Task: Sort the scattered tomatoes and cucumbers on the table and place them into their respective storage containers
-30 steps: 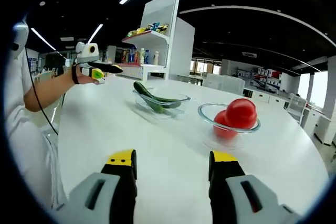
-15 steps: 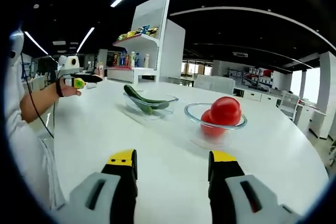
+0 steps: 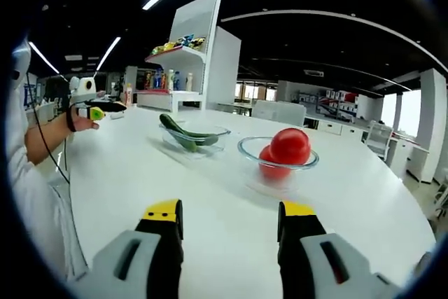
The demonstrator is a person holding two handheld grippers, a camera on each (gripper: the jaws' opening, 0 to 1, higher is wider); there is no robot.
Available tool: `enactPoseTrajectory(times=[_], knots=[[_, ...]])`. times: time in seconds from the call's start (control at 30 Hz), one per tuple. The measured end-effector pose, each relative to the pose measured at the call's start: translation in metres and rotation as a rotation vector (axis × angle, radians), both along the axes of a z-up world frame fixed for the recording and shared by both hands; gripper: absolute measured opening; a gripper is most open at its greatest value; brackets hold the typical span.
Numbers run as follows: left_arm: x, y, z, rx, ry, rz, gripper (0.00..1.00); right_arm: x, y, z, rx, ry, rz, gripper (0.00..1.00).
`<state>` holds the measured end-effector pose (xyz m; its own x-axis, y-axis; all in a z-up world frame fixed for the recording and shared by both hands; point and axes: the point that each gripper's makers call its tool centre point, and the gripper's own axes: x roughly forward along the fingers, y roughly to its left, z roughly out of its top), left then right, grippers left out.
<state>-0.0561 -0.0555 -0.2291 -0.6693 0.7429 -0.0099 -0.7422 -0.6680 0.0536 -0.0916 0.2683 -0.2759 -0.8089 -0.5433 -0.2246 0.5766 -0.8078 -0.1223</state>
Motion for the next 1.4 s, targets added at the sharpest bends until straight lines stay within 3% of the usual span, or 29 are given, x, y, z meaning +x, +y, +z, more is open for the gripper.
enactPoseTrajectory(times=[0.07,0.63,0.87,1.4], knots=[[0.002,0.002,0.001,-0.023,0.038,-0.004,0.52,0.0,0.001,0.001,0.005,0.006,-0.01,0.53],[0.01,0.006,0.004,0.015,0.008,-0.029,0.58,0.005,-0.006,0.002,0.009,0.0,-0.017,0.53],[0.008,0.006,-0.006,-0.037,-0.008,-0.014,0.57,0.003,-0.003,0.001,0.01,0.0,-0.011,0.53],[0.008,0.005,-0.01,-0.066,-0.008,-0.007,0.55,-0.005,0.004,-0.001,0.001,-0.007,-0.01,0.53]])
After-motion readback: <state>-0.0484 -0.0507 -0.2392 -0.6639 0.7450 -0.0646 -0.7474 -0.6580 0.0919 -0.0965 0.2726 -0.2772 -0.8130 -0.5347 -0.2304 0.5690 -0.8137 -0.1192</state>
